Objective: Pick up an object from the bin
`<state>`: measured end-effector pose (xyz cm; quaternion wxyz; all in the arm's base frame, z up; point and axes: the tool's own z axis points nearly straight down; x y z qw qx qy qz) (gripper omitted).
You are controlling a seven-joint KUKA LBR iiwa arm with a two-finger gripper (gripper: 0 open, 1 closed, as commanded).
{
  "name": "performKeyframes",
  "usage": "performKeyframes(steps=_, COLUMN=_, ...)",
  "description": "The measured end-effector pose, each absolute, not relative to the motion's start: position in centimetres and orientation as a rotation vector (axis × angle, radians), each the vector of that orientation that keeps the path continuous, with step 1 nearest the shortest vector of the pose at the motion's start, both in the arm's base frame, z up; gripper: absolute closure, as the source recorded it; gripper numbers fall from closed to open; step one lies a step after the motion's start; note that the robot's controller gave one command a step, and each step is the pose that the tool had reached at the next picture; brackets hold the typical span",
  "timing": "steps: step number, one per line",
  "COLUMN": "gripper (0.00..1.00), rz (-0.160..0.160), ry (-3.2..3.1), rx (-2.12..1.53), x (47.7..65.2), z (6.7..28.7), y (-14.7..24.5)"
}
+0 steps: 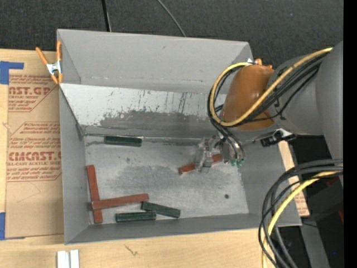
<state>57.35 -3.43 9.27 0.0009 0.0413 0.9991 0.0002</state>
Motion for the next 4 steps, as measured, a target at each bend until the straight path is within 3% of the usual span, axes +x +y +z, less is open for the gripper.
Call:
performKeyframes(steps=1, gripper=0.0, rz=0.001, ry=3.139, rx=0.108, x=55.2, z=7.0, y=-0.6)
performKeyframes(steps=2, gripper=1.0, rz=0.0, ry=3.138, rx=0.109, x=55.2, z=7.0, y=-0.7)
performKeyframes(steps=3, gripper=1.0, rz=0.0, ry=3.138, rx=0.108, x=55.2, z=7.0, y=-0.7)
performKeyframes(steps=4, gripper=1.0, rz=-0.001, ry=3.128, rx=-0.128, x=56.1, z=26.3, y=-0.6)
